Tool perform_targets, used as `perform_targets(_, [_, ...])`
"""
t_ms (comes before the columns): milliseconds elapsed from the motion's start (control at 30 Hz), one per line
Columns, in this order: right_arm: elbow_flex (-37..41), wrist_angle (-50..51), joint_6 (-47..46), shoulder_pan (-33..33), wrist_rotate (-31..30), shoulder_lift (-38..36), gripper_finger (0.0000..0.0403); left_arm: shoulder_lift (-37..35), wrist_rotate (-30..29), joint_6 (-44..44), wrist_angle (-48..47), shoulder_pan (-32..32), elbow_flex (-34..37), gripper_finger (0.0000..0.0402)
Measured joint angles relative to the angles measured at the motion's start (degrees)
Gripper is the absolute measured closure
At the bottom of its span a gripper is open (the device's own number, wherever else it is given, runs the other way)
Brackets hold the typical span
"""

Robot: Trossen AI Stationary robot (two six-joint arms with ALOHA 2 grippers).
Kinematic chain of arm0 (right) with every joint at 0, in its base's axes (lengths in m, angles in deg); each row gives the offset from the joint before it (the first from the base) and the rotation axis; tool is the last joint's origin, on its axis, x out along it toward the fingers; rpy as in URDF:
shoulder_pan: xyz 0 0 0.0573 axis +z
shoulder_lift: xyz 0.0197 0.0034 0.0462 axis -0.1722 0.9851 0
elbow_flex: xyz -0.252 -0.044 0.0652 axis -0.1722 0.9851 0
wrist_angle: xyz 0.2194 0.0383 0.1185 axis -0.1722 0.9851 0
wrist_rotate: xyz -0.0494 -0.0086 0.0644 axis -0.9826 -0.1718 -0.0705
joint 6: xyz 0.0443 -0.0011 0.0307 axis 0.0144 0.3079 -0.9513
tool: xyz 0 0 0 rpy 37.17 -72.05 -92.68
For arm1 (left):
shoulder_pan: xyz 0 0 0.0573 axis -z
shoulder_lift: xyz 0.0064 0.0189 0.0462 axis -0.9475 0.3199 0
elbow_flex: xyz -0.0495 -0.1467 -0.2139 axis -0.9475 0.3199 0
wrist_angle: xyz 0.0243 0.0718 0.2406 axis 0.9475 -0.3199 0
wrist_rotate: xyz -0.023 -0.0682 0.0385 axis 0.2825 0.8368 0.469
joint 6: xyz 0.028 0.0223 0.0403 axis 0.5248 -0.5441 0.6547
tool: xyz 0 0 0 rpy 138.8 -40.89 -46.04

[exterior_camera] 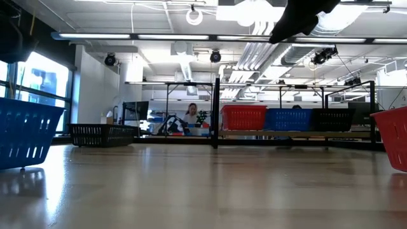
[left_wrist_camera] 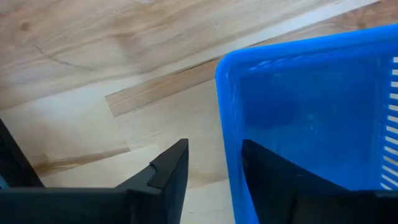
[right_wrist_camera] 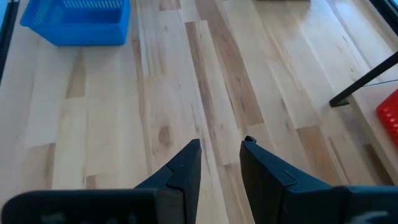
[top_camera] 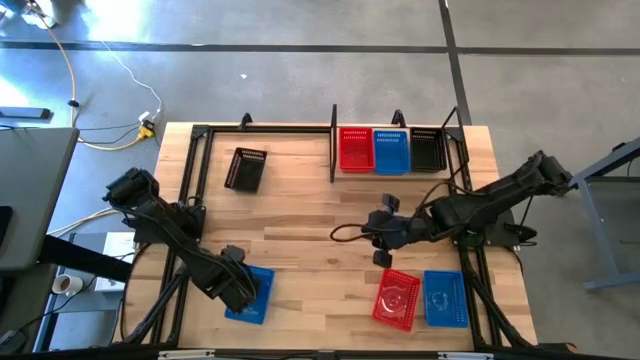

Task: Stack baskets on shelf by color
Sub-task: Stack the left blue bin on top of the blue bin on the shelf

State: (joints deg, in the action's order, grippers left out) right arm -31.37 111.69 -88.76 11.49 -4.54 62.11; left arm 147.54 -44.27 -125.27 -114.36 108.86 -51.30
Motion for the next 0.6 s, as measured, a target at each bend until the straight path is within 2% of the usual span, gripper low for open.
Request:
perform_targets(133, [0.0,0.0,-0.86,0.79,0.0,0.0,0.0304,0.34,-0.11,-0.51,0.79,0.0,0.0,0.0296])
perform_targets(367, [0.0,0.01,0.45,0.88,-0.03,0.02,0.0304,0.33,-4.68,-2.27,1.91,-1.62,0.0,0.0388])
perform_targets(600, [0.0,-0.02,7.73,0.88,0.75,0.02,0.0304,0.32,-7.81,-2.65,6.25,-6.28,-0.31,0.0395])
